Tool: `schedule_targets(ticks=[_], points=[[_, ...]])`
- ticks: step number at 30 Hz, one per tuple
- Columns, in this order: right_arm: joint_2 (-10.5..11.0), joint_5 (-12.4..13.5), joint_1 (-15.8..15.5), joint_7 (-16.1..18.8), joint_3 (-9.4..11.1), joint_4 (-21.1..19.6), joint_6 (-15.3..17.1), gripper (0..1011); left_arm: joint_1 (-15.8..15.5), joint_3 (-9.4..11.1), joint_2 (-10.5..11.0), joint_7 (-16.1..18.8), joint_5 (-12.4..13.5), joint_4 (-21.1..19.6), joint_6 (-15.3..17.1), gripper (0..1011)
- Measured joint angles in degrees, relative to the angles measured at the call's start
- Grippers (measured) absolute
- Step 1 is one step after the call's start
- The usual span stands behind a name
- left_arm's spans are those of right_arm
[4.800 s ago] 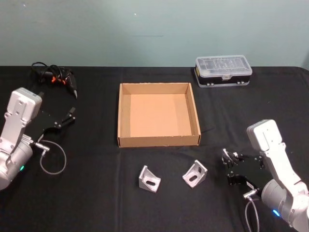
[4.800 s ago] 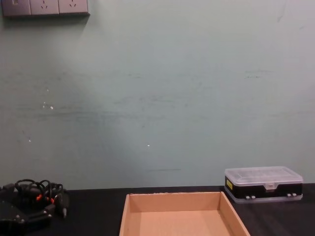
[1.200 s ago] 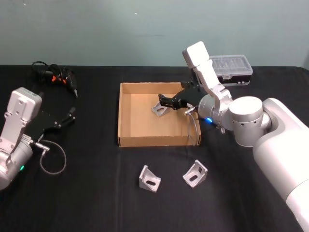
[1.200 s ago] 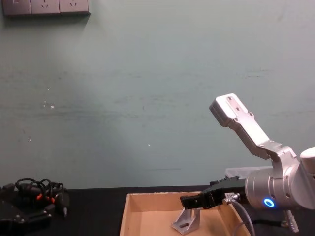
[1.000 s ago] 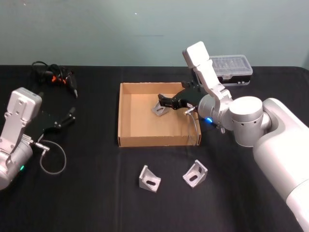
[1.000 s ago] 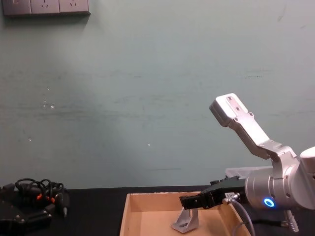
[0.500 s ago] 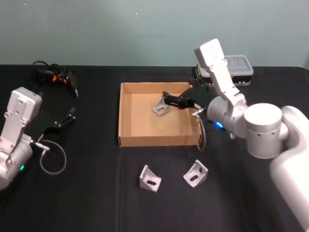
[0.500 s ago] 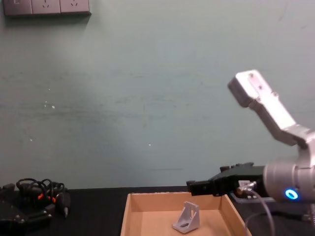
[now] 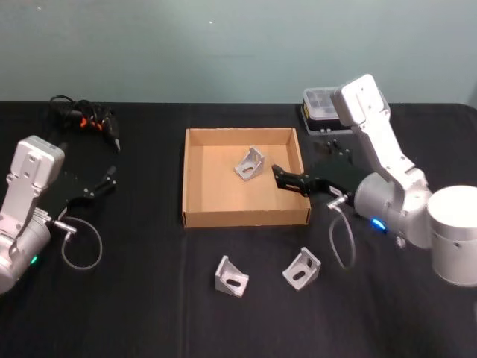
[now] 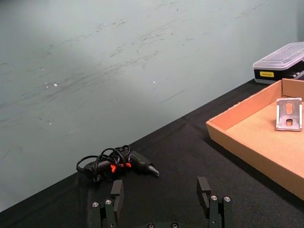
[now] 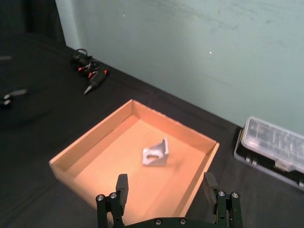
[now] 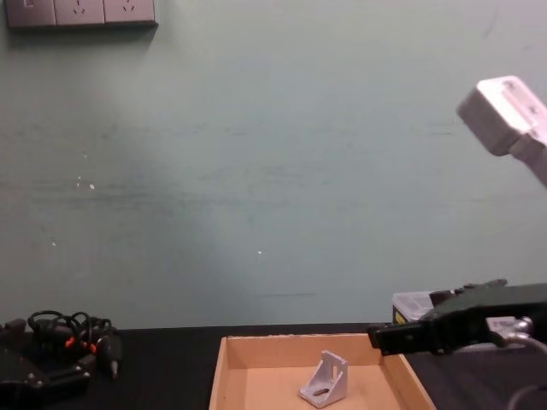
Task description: Use one hand to pick up the angle iron from the table and place it into the box.
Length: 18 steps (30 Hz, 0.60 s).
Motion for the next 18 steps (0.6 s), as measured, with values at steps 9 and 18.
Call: schedule_targets(ticks=[9, 18], points=[[2.9, 1.9, -4.9, 2.1, 2.3, -8.8, 10.3, 1002, 0.0, 0.0, 0.0, 0.0, 0.0, 0.0, 0.0, 1011], [3.1, 3.1, -10.1, 2.4, 4.4, -11.4, 14.4, 1002, 0.0, 0.0, 0.0, 0.0, 0.0, 0.0, 0.0, 1011]])
